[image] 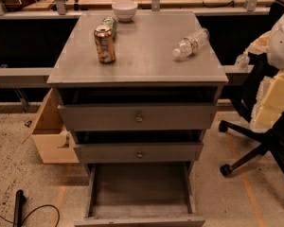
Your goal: Place water bottle into bottom drawer
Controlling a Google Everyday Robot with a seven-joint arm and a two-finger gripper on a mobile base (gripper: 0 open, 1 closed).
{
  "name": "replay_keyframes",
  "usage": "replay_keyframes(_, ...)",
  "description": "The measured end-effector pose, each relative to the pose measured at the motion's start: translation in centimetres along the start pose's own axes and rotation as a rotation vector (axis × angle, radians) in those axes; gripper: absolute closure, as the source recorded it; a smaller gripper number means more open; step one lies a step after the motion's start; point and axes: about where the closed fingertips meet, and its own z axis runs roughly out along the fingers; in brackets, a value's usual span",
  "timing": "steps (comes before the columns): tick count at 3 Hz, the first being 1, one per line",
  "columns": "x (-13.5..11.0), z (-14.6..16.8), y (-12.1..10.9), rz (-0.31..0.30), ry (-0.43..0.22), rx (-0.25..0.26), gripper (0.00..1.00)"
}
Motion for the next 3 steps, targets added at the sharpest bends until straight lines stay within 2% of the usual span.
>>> replay_keyframes(1,0.0,0.0,0.0,-0.001,0.0,0.001,0.0)
replay_keyframes(2,-0.6,-0.4,-3.2,-0.091,0.018,0.063,0.0)
replay_keyframes(3,-0.4,0.9,-10.0,-0.253,0.077,0.1,0.0)
